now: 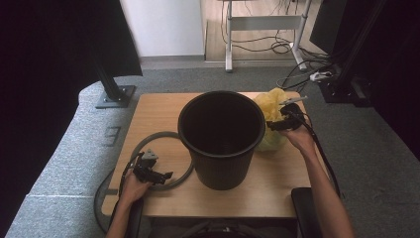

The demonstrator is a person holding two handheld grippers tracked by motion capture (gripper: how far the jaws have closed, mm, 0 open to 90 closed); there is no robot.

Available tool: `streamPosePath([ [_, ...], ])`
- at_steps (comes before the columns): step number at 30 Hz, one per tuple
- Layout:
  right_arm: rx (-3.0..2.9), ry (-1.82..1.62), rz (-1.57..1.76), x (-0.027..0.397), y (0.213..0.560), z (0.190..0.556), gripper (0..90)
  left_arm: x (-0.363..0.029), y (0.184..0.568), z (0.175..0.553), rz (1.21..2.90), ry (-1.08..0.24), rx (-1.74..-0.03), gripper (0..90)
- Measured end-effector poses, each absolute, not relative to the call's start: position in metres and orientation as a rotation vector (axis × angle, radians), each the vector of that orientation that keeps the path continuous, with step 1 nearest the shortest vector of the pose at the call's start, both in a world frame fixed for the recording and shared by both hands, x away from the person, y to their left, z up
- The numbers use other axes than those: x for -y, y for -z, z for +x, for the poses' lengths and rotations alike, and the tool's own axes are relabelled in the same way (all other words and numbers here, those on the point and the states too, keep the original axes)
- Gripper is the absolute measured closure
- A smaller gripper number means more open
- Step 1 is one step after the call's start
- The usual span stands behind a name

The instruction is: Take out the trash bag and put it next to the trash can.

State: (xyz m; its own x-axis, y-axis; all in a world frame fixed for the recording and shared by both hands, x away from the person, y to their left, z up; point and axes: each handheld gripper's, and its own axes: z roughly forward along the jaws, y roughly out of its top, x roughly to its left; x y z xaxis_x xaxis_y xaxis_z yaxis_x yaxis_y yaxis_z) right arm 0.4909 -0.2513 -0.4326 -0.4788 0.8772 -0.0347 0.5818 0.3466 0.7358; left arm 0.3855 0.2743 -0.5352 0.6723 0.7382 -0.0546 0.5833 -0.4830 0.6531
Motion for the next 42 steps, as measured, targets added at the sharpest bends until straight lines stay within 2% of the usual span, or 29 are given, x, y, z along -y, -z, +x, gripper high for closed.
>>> streamPosePath([
  [3, -2.225, -0.956, 1.251, 0.253, 0.429, 0.481, 8.3, -0.275, 0.535, 0.386, 2.226, -0.31, -1.025, 0.0],
  [18, -2.205, -1.063, 1.195, 0.275, 0.43, 0.432, 5.9, -0.281, 0.537, 0.388, 2.226, -0.364, -1.107, 0.0],
  [42, -2.238, -0.909, 1.312, 0.296, 0.528, 0.415, 2.8, -0.285, 0.538, 0.388, 2.23, -0.364, -1.114, 0.0],
])
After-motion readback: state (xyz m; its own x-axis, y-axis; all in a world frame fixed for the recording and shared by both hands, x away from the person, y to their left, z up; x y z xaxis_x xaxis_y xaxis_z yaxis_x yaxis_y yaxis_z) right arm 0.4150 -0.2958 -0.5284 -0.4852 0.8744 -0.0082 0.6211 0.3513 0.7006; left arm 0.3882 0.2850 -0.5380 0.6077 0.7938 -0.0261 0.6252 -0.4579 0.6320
